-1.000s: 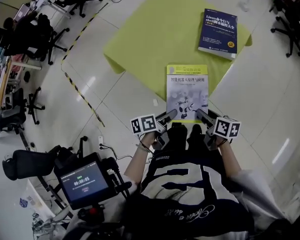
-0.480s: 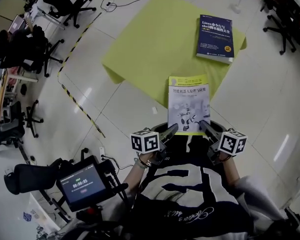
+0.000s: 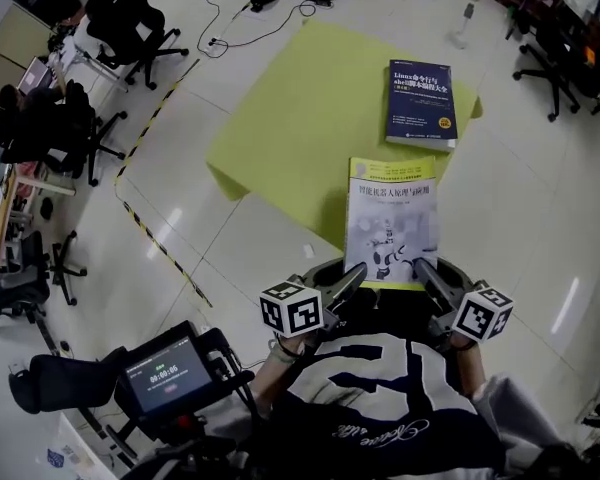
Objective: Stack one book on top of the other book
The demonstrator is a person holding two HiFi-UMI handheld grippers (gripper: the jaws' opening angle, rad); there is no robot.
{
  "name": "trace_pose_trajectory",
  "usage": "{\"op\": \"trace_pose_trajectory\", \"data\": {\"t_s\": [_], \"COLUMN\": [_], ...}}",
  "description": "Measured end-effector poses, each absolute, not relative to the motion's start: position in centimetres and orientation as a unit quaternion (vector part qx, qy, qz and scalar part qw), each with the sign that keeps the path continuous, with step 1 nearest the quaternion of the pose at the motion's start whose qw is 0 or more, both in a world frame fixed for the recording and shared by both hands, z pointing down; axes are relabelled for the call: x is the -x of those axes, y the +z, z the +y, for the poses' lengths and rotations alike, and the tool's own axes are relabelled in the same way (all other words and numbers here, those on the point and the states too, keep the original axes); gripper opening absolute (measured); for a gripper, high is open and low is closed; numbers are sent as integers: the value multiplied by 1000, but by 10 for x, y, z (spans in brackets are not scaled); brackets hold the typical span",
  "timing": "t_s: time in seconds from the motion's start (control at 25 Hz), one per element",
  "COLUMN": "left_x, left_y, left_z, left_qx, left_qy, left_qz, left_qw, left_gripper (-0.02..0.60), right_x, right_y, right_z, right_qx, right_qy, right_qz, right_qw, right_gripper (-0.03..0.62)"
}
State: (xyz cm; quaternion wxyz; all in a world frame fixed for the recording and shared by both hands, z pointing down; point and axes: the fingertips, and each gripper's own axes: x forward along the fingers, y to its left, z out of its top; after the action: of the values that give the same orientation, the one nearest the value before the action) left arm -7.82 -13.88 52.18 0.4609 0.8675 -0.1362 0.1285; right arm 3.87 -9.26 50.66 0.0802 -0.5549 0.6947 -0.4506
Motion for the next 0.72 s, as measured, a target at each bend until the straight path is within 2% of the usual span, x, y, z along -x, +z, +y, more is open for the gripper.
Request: {"op": "trace_pose_trajectory", "data": {"t_s": [0.4,0.72], "left_x": [-32,-133], "left_y": [501,526], "left_z": [-213,-297], "left_qx": [-882,-865], "left_qy": [99,96], "left_qz": [-152,-219], "left_qw": [436,442], "left_gripper": [137,138], "right_x": [-151,-255], "right_y": [478,501], "right_z": [-173,-277], "right_qx": [563,515], "right_qy": [-399,-400], "right_qz": [721,758], "right_qw": [69,10], "right_gripper": [92,94]}}
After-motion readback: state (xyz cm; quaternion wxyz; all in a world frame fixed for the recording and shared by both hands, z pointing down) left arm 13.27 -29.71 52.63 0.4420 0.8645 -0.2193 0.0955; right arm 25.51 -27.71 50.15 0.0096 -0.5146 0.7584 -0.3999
